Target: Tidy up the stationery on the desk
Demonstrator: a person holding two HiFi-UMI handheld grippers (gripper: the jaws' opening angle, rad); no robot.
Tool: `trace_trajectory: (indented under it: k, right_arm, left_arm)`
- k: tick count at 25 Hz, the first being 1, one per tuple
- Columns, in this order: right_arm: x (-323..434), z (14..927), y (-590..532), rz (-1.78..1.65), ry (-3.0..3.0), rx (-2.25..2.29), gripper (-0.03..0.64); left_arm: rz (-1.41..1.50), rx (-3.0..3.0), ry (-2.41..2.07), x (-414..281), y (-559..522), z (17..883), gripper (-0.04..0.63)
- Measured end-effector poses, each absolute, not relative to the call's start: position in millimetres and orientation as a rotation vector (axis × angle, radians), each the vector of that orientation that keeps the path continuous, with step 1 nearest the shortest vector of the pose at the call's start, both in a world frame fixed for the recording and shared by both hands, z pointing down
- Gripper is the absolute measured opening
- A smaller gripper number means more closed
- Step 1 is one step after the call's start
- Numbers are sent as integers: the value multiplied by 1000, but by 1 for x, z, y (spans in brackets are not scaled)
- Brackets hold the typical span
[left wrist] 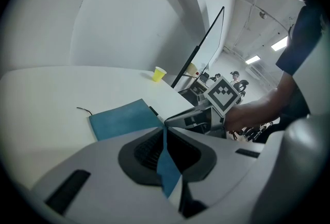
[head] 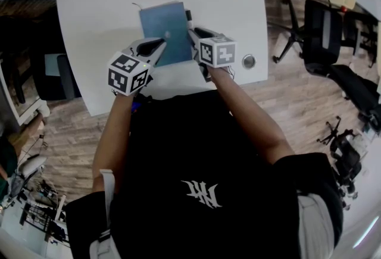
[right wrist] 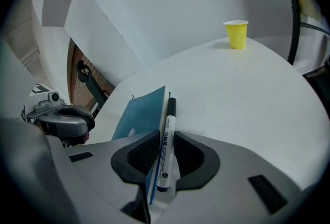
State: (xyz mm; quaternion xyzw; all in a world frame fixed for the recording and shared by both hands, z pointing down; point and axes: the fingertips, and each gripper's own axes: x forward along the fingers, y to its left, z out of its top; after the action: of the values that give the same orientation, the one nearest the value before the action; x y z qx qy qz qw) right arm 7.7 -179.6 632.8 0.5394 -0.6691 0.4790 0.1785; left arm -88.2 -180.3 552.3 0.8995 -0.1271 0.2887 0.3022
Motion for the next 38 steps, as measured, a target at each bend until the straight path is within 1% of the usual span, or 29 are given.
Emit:
trace_trajectory:
  k: [16, 23, 28, 34, 38]
  right_arm:
    - [6, 632, -181, 1313, -1910, 1490, 91]
    - [14, 619, -193, 1270, -1943, 1517, 91]
    - [21, 580, -215, 1105, -2065, 1530, 89]
    - [8, 503, -241, 847, -2376, 1429, 72]
    - [-3, 447, -244, 805, -2645, 1324, 64]
  left_arm:
    - [751, 2385, -360, -94, -181, 552, 25]
    - [723, 2407, -369, -86, -185, 544, 25]
    - [693, 2425, -401, -85, -191, 535, 25]
    - [607, 2468, -503, -92, -209, 506, 25]
    - [518, 2500, -552, -92, -214, 478, 25]
